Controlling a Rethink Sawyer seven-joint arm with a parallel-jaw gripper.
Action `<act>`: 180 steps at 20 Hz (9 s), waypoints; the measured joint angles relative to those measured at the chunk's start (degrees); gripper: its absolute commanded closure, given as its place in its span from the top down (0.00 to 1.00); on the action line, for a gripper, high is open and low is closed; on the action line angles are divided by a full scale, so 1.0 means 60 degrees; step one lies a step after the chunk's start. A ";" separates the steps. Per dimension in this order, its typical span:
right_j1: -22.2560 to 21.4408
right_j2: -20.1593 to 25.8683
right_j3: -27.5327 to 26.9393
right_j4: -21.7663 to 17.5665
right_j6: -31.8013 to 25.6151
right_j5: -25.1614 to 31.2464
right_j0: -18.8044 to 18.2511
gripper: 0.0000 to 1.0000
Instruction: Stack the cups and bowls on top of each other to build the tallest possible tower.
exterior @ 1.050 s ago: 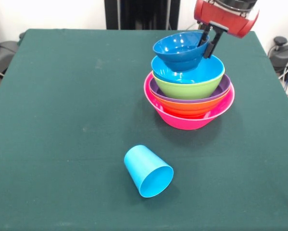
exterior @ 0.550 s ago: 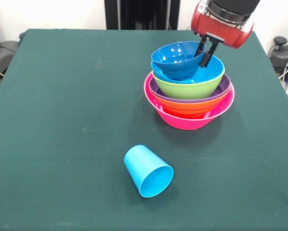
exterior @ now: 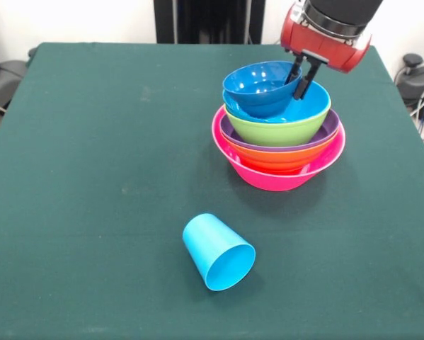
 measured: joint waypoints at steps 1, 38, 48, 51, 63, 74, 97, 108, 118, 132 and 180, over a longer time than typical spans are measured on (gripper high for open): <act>-0.0007 -0.0006 0.0010 0.0000 0.0006 0.0000 0.0012 0.00; -0.0602 -0.0125 0.0247 0.0322 0.0351 0.0507 -0.0204 1.00; -0.0685 -0.0122 -0.0582 0.0306 0.0351 0.0933 -0.0795 1.00; -0.0618 -0.0118 -0.0885 0.0306 0.0351 0.0933 -0.0849 1.00; 0.0091 0.0021 -0.1949 0.0360 0.0351 0.0937 -0.0919 1.00; 0.1205 0.0084 -0.3391 0.0565 0.0351 0.0933 -0.1204 1.00; 0.4255 -0.0504 -0.8376 0.1852 0.0814 0.2436 -0.1225 1.00; 0.5473 -0.2231 -1.0551 0.3317 0.2667 0.3614 -0.1329 1.00; 0.5593 -0.3676 -1.1031 0.4288 0.4240 0.4565 -0.1393 1.00; 0.4920 -0.4350 -1.0495 0.4330 0.4768 0.4815 -0.1087 1.00; 0.7583 -0.7672 -1.2113 0.8799 0.4768 0.4525 -0.3891 1.00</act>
